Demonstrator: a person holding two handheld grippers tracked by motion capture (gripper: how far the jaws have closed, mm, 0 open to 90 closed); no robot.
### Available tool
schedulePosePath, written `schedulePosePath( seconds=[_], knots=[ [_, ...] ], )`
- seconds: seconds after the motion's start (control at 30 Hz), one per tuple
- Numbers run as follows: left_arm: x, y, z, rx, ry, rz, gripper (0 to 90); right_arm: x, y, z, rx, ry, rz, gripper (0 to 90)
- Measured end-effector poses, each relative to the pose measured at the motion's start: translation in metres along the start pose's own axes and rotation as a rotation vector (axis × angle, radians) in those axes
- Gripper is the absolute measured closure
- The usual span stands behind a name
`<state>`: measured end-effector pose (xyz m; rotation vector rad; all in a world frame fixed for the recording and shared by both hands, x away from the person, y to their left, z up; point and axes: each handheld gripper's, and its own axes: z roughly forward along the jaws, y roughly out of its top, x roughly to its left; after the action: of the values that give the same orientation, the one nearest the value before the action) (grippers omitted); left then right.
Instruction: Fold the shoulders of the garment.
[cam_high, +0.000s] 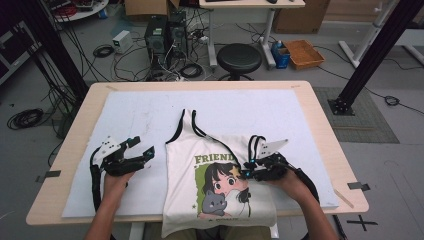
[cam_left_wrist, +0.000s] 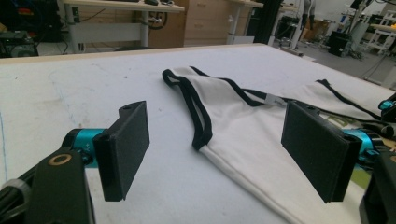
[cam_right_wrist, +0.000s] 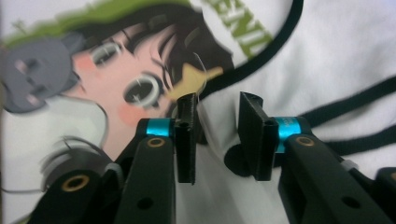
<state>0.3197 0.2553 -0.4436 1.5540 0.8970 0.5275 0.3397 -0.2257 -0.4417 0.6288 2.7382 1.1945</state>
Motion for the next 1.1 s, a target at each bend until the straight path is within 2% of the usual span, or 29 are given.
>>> schedulePosePath(
  seconds=[0.03, 0.07, 0.1, 0.17, 0.2, 0.23, 0.3, 0.37, 0.4, 0.43, 0.47, 0.57, 0.63, 0.73, 0.83, 0.9, 0.93, 0.97, 1.0, 1.03, 1.07, 1.1],
  knots=[
    [0.002, 0.009, 0.003, 0.002, -0.01, -0.006, 23.3, -0.001, -0.001, -0.004, -0.07, 0.012, 0.02, 60.7],
    [0.003, 0.016, 0.005, 0.005, -0.016, -0.008, 23.3, -0.002, -0.002, -0.008, -0.116, 0.007, 0.039, 53.6],
    [0.004, 0.021, 0.006, 0.006, -0.017, -0.005, 23.2, -0.004, -0.004, -0.014, -0.195, -0.025, 0.074, 42.4],
    [0.006, 0.034, 0.012, 0.007, -0.019, -0.009, 21.7, -0.009, -0.008, -0.024, -0.293, -0.08, 0.131, 31.5],
    [0.008, 0.042, 0.017, 0.0, -0.015, -0.02, 21.6, -0.011, -0.009, -0.027, -0.314, -0.104, 0.15, 25.8],
    [0.01, 0.047, 0.019, 0.0, -0.013, -0.027, 21.6, -0.015, -0.01, -0.032, -0.35, -0.145, 0.196, 19.2],
    [0.013, 0.059, 0.027, 0.001, -0.008, -0.034, 21.6, -0.018, -0.013, -0.039, -0.388, -0.212, 0.235, 18.2],
    [0.015, 0.072, 0.036, 0.017, -0.011, -0.014, 21.5, -0.022, -0.017, -0.044, -0.401, -0.263, 0.242, 18.2],
    [0.015, 0.072, 0.036, 0.017, -0.011, -0.014, 21.5, -0.023, -0.018, -0.046, -0.402, -0.278, 0.254, 18.2],
    [0.016, 0.086, 0.049, 0.044, -0.012, 0.022, 21.5, -0.025, -0.02, -0.049, -0.406, -0.3, 0.267, 18.2],
    [0.016, 0.092, 0.055, 0.056, -0.013, 0.031, 21.5, -0.027, -0.022, -0.051, -0.412, -0.307, 0.276, 18.2],
    [0.018, 0.109, 0.076, 0.08, -0.012, 0.038, 21.6, -0.03, -0.028, -0.058, -0.427, -0.306, 0.295, 18.2],
    [0.02, 0.118, 0.093, 0.1, -0.018, 0.029, 21.5, -0.031, -0.03, -0.059, -0.429, -0.31, 0.303, 18.2],
    [0.022, 0.125, 0.12, 0.157, -0.013, 0.024, 21.5, -0.031, -0.032, -0.058, -0.421, -0.305, 0.305, 18.2],
    [0.019, 0.122, 0.148, 0.24, 0.017, 0.04, 21.6, -0.029, -0.031, -0.056, -0.409, -0.301, 0.298, 18.2],
    [0.014, 0.114, 0.17, 0.315, 0.04, 0.046, 23.0, -0.029, -0.032, -0.056, -0.408, -0.301, 0.296, 18.2],
    [0.014, 0.114, 0.17, 0.315, 0.04, 0.046, 24.0, -0.03, -0.032, -0.055, -0.408, -0.302, 0.296, 18.2],
    [0.012, 0.104, 0.186, 0.379, 0.073, 0.075, 24.3, -0.03, -0.033, -0.056, -0.407, -0.303, 0.298, 18.2],
    [0.012, 0.104, 0.186, 0.379, 0.073, 0.075, 26.1, -0.03, -0.034, -0.056, -0.406, -0.301, 0.299, 18.2],
    [0.014, 0.095, 0.196, 0.434, 0.107, 0.076, 27.8, -0.03, -0.034, -0.056, -0.405, -0.298, 0.303, 18.2],
    [0.014, 0.095, 0.196, 0.434, 0.107, 0.076, 27.8, -0.03, -0.035, -0.056, -0.404, -0.298, 0.303, 18.2],
    [0.02, 0.085, 0.204, 0.478, 0.141, 0.052, 27.9, -0.03, -0.036, -0.056, -0.404, -0.296, 0.302, 18.2]
  ],
)
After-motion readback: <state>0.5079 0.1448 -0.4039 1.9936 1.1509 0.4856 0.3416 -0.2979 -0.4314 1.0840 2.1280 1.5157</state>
